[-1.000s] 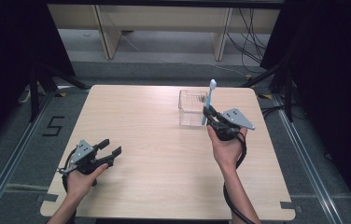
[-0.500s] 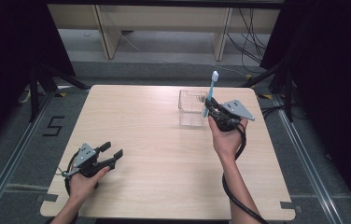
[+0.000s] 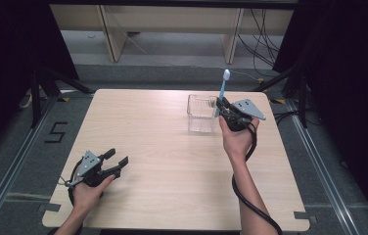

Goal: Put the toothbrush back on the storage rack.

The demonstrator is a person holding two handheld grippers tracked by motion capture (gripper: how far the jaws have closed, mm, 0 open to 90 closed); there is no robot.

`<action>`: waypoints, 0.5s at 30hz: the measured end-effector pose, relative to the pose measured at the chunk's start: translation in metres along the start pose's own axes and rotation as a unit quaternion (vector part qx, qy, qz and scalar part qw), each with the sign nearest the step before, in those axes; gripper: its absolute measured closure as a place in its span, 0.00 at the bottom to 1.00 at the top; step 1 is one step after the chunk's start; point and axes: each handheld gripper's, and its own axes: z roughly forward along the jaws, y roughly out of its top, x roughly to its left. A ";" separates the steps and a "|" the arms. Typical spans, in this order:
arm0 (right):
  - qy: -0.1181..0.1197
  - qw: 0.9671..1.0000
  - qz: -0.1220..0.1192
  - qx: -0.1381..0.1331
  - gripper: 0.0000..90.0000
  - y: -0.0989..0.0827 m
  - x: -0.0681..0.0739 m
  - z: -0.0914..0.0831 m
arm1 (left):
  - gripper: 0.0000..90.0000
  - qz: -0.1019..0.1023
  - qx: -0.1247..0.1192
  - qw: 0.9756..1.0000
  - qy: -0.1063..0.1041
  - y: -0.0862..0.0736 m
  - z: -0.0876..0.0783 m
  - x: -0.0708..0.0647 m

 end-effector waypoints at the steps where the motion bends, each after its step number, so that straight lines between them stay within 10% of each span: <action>1: -0.004 1.000 -0.001 -0.004 0.88 0.000 0.000 0.001 | 0.37 -0.001 -0.001 1.000 0.000 0.000 0.000 0.000; 15: -0.012 1.000 0.001 -0.004 0.87 -0.003 -0.008 0.020 | 0.37 -0.003 -0.010 1.000 -0.002 -0.001 0.001 0.000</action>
